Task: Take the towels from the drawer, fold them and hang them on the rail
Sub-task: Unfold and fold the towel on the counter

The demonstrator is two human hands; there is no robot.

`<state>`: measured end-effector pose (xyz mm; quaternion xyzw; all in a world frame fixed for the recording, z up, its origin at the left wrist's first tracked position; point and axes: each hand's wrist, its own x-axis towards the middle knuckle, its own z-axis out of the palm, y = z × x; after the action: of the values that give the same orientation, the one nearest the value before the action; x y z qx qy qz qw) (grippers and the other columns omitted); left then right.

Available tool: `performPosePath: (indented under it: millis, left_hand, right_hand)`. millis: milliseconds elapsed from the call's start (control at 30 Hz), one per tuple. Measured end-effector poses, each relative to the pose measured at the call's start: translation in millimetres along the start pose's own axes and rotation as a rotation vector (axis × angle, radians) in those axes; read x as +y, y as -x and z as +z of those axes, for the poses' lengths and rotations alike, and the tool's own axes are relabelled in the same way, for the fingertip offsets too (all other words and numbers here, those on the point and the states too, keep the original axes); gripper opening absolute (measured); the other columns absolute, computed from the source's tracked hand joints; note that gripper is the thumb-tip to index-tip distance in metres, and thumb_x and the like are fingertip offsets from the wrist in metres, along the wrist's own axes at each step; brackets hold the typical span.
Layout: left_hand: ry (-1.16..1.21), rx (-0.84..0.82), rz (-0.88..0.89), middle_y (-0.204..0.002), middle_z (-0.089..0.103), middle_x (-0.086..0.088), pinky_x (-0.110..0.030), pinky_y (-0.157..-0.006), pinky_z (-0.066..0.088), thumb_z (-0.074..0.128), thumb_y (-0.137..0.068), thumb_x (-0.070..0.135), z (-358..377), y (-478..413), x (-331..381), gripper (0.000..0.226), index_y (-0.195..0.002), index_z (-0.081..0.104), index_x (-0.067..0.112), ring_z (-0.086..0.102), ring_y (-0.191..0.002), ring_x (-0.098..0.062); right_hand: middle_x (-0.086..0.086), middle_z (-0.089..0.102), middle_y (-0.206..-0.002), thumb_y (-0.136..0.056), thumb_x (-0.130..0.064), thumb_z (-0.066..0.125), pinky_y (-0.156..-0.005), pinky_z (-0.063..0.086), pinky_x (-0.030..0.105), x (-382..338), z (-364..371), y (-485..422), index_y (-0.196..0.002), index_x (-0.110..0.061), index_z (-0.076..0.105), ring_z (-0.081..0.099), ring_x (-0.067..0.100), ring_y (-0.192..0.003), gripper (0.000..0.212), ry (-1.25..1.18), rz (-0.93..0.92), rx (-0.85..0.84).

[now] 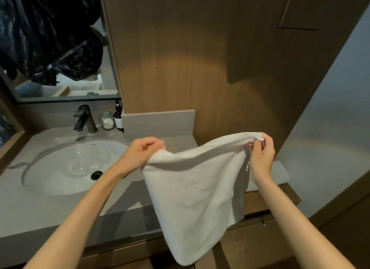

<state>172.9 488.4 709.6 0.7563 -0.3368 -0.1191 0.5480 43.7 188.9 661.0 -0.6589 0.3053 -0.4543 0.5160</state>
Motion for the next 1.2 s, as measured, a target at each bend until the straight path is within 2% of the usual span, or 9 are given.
performPosePath:
  millis: [167,300,433,500,567,667,733,900,1200]
  left_hand:
    - [-0.409,-0.051,0.062,-0.073,0.063,0.006,-0.03,-0.064,0.039,0.053,-0.098,0.023,-17.0,20.6,-50.2,0.024,-0.079,0.066,0.017,0.053,-0.068,-0.011]
    - [-0.434,-0.051,0.077,-0.076,0.057,0.026,-0.017,-0.065,0.035,0.058,-0.094,0.027,-21.2,32.3,-63.4,0.021,-0.074,0.064,0.03,0.046,-0.077,-0.005]
    - [-0.39,-0.291,-0.003,-0.076,0.057,0.025,-0.013,-0.068,0.034,0.063,-0.088,0.044,-12.9,47.0,-80.9,0.024,-0.082,0.065,0.021,0.045,-0.079,0.002]
    - [-0.603,-0.441,0.02,-0.083,0.056,0.02,-0.016,-0.076,0.034,0.059,-0.088,0.052,-6.0,54.1,-99.0,0.027,-0.088,0.062,0.026,0.043,-0.084,0.003]
    - [-0.903,-0.527,0.023,-0.098,0.056,0.006,-0.028,-0.079,0.034,0.056,-0.09,0.048,-0.4,59.6,-117.6,0.03,-0.097,0.063,0.019,0.047,-0.097,-0.012]
    - [-1.309,-0.417,0.128,-0.079,0.059,-0.001,-0.029,-0.058,0.04,0.089,-0.057,0.03,5.1,70.5,-129.8,0.027,-0.068,0.066,0.02,0.059,-0.075,-0.02]
    - [-1.359,-0.254,0.152,-0.064,0.054,0.001,-0.025,-0.047,0.038,0.095,-0.034,0.02,5.5,73.4,-136.7,0.038,-0.052,0.061,0.022,0.056,-0.057,-0.02]
    - [-1.062,0.0,0.154,-0.082,0.053,-0.004,-0.034,-0.056,0.044,0.073,-0.081,0.033,-16.1,64.7,-134.5,0.026,-0.069,0.064,0.011,0.054,-0.072,-0.027]
    - [-0.93,0.376,-0.171,-0.089,0.059,-0.005,-0.037,-0.059,0.044,0.044,-0.1,0.038,-49.7,50.6,-115.5,0.032,-0.089,0.057,0.011,0.057,-0.076,-0.029]
  right_hand:
    - [-0.021,0.054,-0.102,-0.103,-0.015,0.04,-0.082,0.044,0.011,5.1,-3.1,16.2,-0.121,-0.015,0.054,0.055,-0.003,-0.097,0.023,0.023,-0.048,-0.076]
    - [-0.019,0.055,-0.102,-0.102,-0.012,0.04,-0.083,0.044,0.011,14.8,1.1,24.7,-0.119,-0.015,0.053,0.055,-0.003,-0.096,0.022,0.022,-0.052,-0.097]
    - [-0.008,0.057,-0.107,-0.102,-0.011,0.04,-0.092,0.048,0.027,28.2,4.3,23.2,-0.12,-0.013,0.054,0.056,0.009,-0.102,0.023,0.019,0.0,-0.062]
    - [-0.005,0.057,-0.109,-0.102,-0.011,0.04,-0.092,0.048,0.027,32.0,6.1,25.7,-0.119,-0.013,0.054,0.055,0.01,-0.102,0.022,0.034,0.014,-0.073]
    - [-0.007,0.056,-0.106,-0.102,-0.013,0.041,-0.09,0.047,0.025,33.4,8.0,30.9,-0.117,-0.016,0.054,0.055,0.006,-0.098,0.021,0.058,0.014,-0.1]
    - [-0.015,0.056,-0.102,-0.102,-0.013,0.041,-0.087,0.045,0.02,36.0,8.3,37.9,-0.115,-0.019,0.054,0.055,0.001,-0.097,0.02,0.072,0.008,-0.134]
    - [-0.019,0.056,-0.102,-0.102,-0.013,0.041,-0.085,0.045,0.017,38.3,5.3,40.5,-0.113,-0.021,0.054,0.055,-0.002,-0.096,0.019,0.085,-0.007,-0.151]
    - [-0.005,0.057,-0.106,-0.102,-0.012,0.041,-0.078,0.042,0.012,43.6,-5.9,41.5,-0.115,-0.015,0.054,0.054,0.003,-0.094,0.019,0.104,0.002,-0.126]
    - [0.002,0.062,-0.098,-0.101,-0.015,0.045,-0.066,0.057,0.038,57.7,3.0,61.8,-0.118,-0.019,0.055,0.064,0.022,-0.078,0.02,0.21,0.13,-0.315]
